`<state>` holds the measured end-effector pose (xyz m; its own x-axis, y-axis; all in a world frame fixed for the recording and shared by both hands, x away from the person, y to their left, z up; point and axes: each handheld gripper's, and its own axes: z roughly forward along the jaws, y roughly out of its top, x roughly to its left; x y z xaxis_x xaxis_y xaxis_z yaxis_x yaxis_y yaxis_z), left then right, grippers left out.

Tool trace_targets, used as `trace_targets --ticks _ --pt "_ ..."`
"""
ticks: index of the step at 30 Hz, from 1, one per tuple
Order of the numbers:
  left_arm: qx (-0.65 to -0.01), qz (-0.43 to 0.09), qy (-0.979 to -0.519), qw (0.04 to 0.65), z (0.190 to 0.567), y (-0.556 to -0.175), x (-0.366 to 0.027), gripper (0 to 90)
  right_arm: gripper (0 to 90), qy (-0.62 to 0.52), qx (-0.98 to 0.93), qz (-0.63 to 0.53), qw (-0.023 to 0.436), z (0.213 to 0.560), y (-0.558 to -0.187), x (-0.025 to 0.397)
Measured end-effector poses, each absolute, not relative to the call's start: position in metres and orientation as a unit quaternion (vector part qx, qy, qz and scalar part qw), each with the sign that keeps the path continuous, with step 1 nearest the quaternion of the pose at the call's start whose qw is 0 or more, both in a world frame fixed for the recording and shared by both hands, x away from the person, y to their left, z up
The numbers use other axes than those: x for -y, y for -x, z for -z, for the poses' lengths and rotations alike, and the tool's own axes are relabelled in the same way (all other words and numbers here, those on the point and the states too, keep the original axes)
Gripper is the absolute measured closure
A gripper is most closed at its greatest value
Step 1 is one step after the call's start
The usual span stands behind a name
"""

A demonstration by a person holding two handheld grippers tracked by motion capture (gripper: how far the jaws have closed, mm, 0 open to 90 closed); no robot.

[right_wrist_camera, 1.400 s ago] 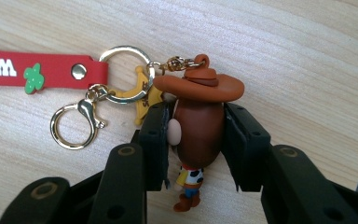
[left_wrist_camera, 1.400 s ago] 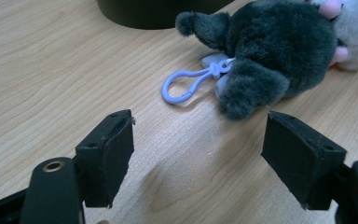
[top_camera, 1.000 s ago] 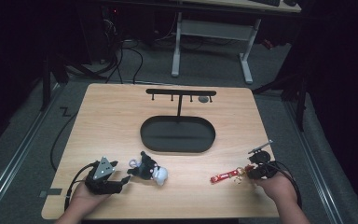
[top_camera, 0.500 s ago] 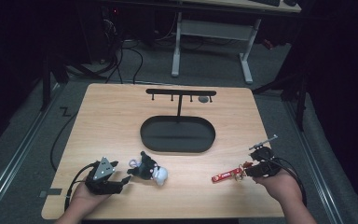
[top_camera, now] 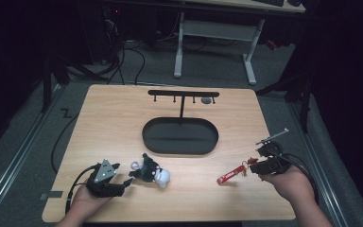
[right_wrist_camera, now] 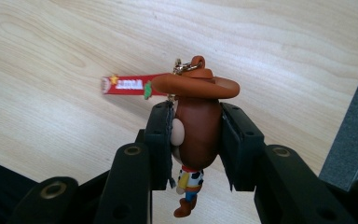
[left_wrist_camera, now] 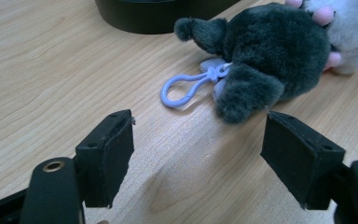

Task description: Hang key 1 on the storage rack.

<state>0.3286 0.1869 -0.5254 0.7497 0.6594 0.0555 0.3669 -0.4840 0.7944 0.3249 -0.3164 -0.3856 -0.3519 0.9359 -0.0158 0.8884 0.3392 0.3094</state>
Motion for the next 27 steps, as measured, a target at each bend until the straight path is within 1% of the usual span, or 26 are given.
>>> trace_targets --ticks 12,27 --pt "-0.305 -0.180 -0.842 0.408 0.525 -0.328 -0.187 25.2 66.9 -0.544 -0.821 -0.130 0.113 0.353 -0.328 0.302" --pt "-0.305 -0.182 -0.839 0.412 0.524 -0.328 -0.188 25.1 66.9 -0.538 -0.822 -0.139 0.126 0.333 -0.343 0.281"
